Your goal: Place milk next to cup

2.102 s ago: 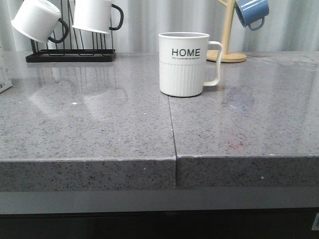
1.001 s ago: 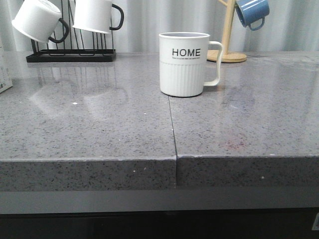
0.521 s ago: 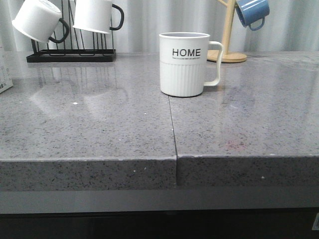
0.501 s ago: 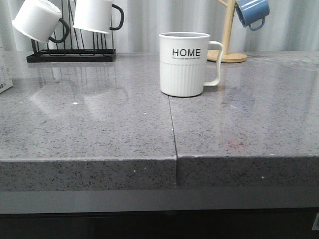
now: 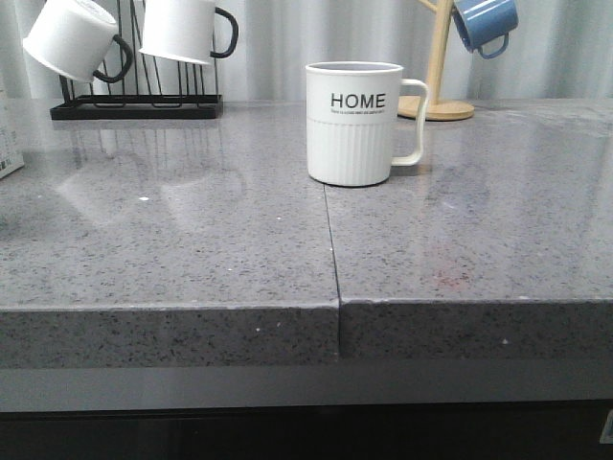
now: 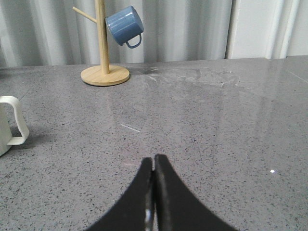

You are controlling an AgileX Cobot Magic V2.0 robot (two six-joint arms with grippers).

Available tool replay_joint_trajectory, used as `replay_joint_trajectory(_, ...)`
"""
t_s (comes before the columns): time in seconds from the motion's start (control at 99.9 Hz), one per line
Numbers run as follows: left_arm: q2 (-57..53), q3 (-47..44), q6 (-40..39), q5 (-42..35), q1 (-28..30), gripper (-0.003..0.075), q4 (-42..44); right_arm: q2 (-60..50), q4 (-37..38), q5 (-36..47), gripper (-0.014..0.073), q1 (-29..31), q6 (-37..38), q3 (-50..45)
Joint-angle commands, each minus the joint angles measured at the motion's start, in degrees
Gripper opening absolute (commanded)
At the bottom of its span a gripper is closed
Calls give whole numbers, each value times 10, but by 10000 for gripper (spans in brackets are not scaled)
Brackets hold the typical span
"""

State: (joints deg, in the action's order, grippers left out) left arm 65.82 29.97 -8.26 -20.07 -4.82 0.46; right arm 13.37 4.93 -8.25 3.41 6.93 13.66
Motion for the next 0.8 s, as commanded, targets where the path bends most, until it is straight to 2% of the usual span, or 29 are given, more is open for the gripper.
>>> replay_joint_trajectory(0.0,15,20,-4,-85,4,642,-11,5,4,43,-120,3,1,15)
replay_joint_trajectory(0.22,77,46,-4,-102,26,642,-14,5,4,43,-120,3,1,15)
replay_joint_trajectory(0.561,163,123,-4,-103,26,640,-8,5,4,43,-120,3,1,15)
replay_joint_trajectory(0.791,177,133,0,-109,26,617,-5,5,4,43,-120,3,1,15)
